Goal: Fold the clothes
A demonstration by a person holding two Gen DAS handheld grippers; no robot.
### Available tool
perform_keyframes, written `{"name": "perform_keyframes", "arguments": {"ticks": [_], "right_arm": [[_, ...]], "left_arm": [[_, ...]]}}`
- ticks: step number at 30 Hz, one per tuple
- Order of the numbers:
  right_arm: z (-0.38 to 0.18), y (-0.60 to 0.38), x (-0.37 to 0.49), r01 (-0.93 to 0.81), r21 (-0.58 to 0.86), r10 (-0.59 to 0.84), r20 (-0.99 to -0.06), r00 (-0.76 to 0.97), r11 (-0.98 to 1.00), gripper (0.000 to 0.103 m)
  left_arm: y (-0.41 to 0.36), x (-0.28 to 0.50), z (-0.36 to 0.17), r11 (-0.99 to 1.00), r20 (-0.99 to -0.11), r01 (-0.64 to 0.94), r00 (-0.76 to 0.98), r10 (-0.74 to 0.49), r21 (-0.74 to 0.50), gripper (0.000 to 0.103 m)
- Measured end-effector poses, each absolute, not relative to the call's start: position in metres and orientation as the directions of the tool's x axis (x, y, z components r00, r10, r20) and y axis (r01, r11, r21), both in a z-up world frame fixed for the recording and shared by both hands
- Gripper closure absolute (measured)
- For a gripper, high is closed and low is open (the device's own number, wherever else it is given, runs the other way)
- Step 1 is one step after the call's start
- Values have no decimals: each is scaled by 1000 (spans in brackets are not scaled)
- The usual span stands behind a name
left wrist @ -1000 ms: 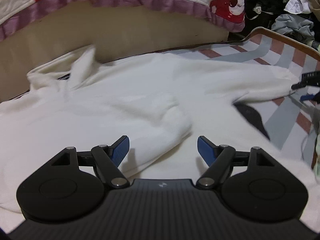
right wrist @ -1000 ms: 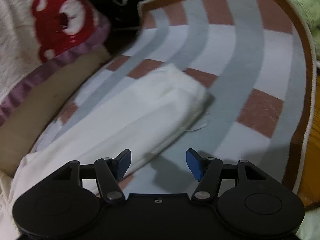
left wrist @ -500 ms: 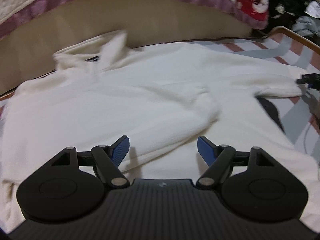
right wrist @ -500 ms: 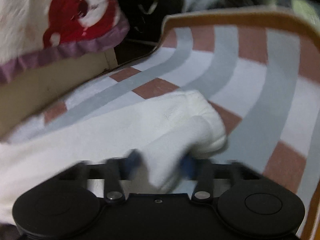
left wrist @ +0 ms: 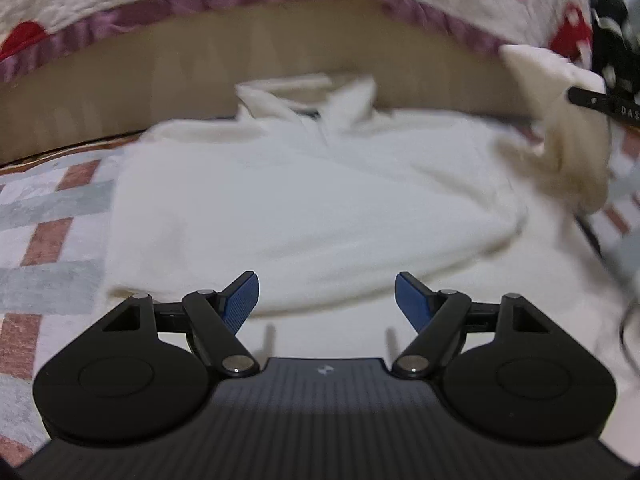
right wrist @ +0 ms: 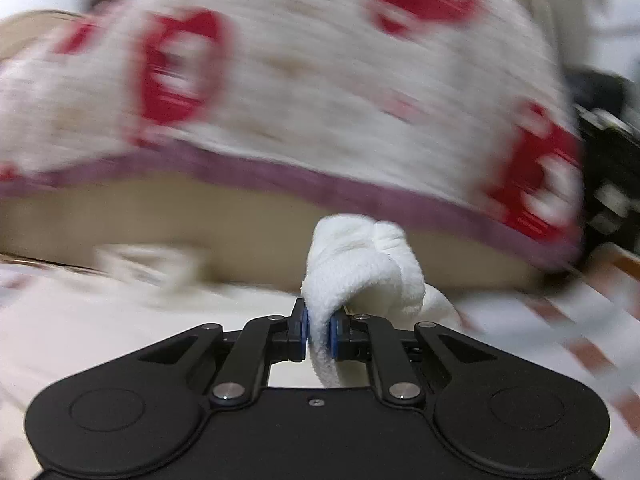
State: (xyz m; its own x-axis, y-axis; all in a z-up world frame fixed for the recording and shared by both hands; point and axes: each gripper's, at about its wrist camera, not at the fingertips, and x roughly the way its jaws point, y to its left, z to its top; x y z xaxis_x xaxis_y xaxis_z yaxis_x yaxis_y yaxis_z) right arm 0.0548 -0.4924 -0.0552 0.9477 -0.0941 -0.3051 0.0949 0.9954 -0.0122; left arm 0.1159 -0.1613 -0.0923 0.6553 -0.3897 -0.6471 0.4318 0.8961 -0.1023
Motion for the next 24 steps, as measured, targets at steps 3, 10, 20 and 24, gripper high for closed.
{"name": "perform_keyframes", "arguments": {"ticks": [3, 10, 20, 24], "right_arm": [[-52, -424, 69, -59, -30, 48, -289, 956, 998, 90], [-117, -315, 113, -265, -56, 191, -554, 810, 963, 80], [-98, -422, 40, -120, 6, 104, -547, 831, 993, 31], [-106, -470, 40, -18, 7, 18, -588, 809, 1000, 31]], "left_arm": [[-140, 117, -93, 912, -599, 372, 696, -396, -171, 26], [-115, 123, -117, 939, -640, 231, 687, -343, -256, 26], [-142, 128, -110, 892, -596, 320, 664, -451, -318, 25], [-173, 147, -117, 812, -624, 353, 519, -584, -466, 19]]}}
